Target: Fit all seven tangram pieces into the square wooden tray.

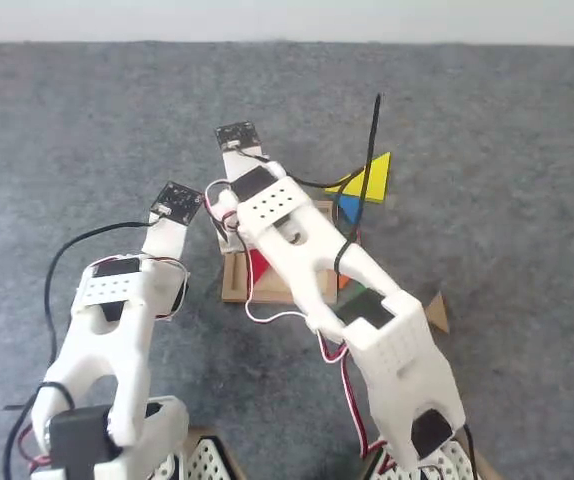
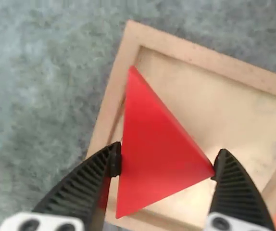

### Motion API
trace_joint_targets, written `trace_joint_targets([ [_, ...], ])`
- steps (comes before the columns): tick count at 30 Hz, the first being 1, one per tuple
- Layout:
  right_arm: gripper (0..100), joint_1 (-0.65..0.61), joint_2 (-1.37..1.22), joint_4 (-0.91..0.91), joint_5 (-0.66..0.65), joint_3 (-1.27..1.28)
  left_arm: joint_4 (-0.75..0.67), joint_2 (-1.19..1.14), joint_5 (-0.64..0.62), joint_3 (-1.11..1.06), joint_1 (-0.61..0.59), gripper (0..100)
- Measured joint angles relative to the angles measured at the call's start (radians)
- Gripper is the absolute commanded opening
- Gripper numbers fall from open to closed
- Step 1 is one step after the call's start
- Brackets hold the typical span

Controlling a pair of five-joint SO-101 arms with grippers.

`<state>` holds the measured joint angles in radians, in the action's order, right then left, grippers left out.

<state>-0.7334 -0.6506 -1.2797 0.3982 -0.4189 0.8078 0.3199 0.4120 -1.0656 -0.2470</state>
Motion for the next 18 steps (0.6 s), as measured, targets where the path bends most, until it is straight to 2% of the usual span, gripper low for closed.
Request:
trace_joint_targets([
  [5, 40.7, -0.002, -0.002, -0.012, 0.003, -0.031, 0.000, 0.000, 0.000, 0.000, 0.000, 4],
  [11, 40.7, -0.012, -0.003, -0.100, -0.080, -0.121, 0.000, 0.000, 0.000, 0.000, 0.000, 4],
  [14, 33.6, -0.009, -0.003, -0.167, -0.152, -0.161, 0.000, 0.000, 0.000, 0.000, 0.000, 4],
  [18, 13.4, 0.064, 0.008, -0.244, -0.311, -0.173, 0.000, 0.000, 0.000, 0.000, 0.000, 4],
])
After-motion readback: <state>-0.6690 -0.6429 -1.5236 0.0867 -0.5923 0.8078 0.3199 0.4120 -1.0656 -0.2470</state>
